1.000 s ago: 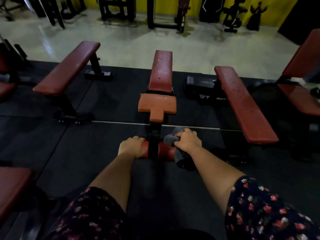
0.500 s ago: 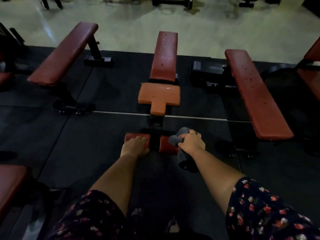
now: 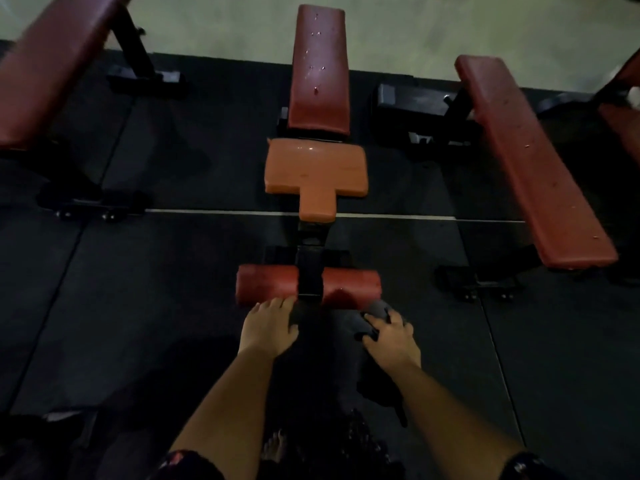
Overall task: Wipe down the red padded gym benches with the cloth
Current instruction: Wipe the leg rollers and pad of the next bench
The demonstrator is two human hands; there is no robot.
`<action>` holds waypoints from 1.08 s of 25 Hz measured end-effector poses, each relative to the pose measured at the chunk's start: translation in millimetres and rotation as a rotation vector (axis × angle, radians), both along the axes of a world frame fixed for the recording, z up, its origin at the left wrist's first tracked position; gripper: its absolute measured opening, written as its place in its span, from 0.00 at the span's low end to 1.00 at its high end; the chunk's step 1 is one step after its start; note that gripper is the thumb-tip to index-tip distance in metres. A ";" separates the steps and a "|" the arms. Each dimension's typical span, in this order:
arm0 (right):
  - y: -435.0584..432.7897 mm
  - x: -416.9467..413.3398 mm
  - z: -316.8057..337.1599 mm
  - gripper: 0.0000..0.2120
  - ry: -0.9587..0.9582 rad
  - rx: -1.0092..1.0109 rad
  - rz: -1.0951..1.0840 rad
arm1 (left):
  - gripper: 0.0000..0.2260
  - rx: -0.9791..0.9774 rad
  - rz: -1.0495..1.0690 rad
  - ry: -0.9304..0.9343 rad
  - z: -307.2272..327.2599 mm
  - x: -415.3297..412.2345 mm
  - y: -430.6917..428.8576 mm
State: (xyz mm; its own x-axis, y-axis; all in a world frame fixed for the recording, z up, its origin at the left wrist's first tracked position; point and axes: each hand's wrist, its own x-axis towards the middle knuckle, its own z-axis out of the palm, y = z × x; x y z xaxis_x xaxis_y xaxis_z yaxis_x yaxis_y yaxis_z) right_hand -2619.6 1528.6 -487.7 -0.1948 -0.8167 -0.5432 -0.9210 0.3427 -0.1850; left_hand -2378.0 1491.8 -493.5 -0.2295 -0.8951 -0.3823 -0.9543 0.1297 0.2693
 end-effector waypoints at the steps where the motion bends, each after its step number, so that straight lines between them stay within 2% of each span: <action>1: -5.5 1.7 -18.0 0.25 0.000 0.002 0.010 | 0.28 -0.010 -0.006 -0.015 -19.3 0.8 -6.3; 4: -25.0 2.5 -78.0 0.24 0.024 -0.007 0.034 | 0.27 -0.041 -0.051 -0.067 -81.9 -5.4 -25.4; 7: -57.2 0.2 -139.4 0.22 0.073 -0.109 0.059 | 0.24 -0.068 -0.113 -0.134 -154.7 -18.9 -39.9; 12: -152.6 2.0 -257.2 0.24 0.232 -0.340 0.206 | 0.32 -0.163 -0.223 -0.315 -295.4 -45.0 -67.3; 14: -167.8 3.9 -302.9 0.24 0.278 -0.376 0.212 | 0.31 -0.308 -0.156 -0.257 -337.9 -49.1 -71.7; 16: -168.1 4.4 -334.8 0.22 0.295 -0.428 0.175 | 0.28 -0.386 -0.075 -0.120 -369.5 -53.3 -71.5; 18: -168.8 4.1 -354.9 0.21 0.306 -0.555 0.150 | 0.29 -0.426 -0.042 -0.097 -388.7 -53.5 -79.0; 21: -169.4 3.3 -368.6 0.20 0.348 -0.686 0.160 | 0.29 -0.599 -0.025 -0.137 -397.3 -48.8 -108.2; 27: -166.3 1.4 -368.2 0.20 0.353 -0.728 0.143 | 0.24 -0.655 0.113 -0.231 -399.0 -46.8 -135.7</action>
State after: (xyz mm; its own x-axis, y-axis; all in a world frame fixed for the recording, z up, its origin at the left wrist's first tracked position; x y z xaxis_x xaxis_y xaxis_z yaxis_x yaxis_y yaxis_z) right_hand -2618.2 1362.2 -855.9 -0.1222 -0.9709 0.2059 -0.9923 0.1234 -0.0069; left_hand -2424.8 1356.1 -892.5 -0.0995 -0.9713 0.2161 -0.9948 0.0927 -0.0417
